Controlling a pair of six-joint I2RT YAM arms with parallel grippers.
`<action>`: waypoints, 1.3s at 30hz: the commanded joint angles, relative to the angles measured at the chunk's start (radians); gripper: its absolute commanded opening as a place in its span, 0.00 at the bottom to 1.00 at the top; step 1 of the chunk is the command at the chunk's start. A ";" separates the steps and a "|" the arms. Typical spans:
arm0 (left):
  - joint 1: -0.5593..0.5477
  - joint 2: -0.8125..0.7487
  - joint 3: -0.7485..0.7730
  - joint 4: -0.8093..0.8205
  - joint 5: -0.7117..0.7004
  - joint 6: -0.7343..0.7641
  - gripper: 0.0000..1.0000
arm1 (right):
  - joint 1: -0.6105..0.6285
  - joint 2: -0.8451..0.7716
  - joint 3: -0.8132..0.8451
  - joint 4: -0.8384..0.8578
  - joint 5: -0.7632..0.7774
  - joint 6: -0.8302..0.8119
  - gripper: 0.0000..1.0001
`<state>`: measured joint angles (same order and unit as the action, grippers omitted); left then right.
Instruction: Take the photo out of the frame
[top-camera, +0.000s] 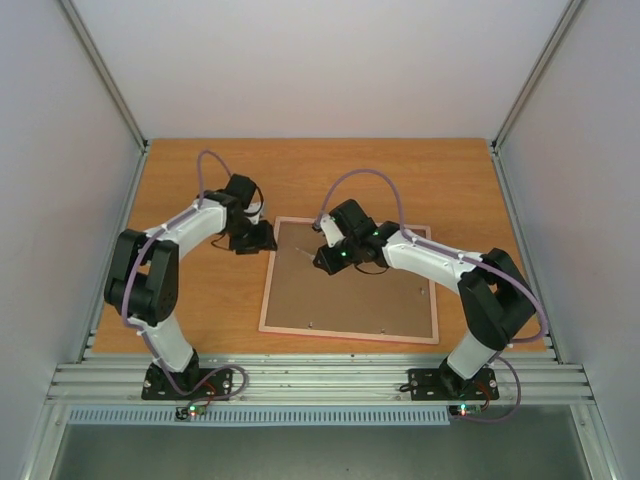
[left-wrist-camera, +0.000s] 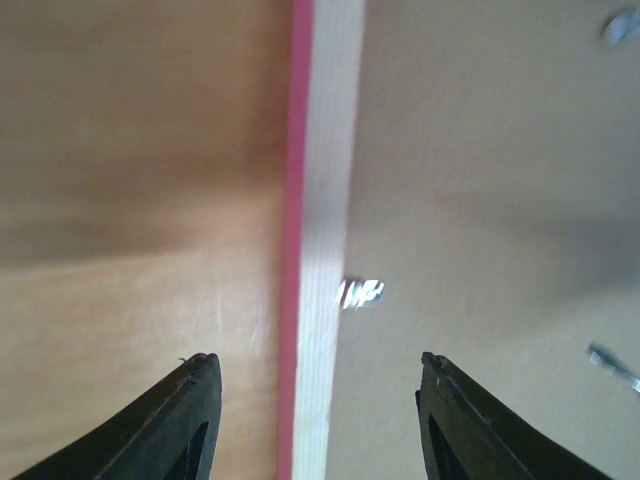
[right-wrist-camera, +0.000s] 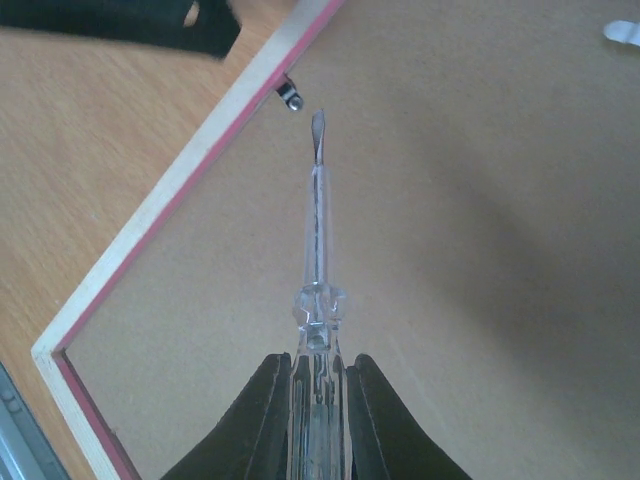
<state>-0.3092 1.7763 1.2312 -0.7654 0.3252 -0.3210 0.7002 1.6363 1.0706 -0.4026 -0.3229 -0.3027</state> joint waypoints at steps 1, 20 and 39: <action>0.000 -0.075 -0.114 0.010 0.006 -0.056 0.54 | 0.024 0.048 0.056 0.040 -0.033 -0.021 0.01; -0.024 -0.081 -0.285 0.110 0.086 -0.102 0.48 | 0.064 0.214 0.138 0.082 -0.087 -0.022 0.01; -0.050 -0.060 -0.302 0.104 0.069 -0.106 0.16 | 0.064 0.273 0.146 0.100 -0.085 -0.035 0.01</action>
<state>-0.3542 1.7039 0.9478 -0.6693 0.4049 -0.4122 0.7540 1.8927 1.1885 -0.3214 -0.4049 -0.3183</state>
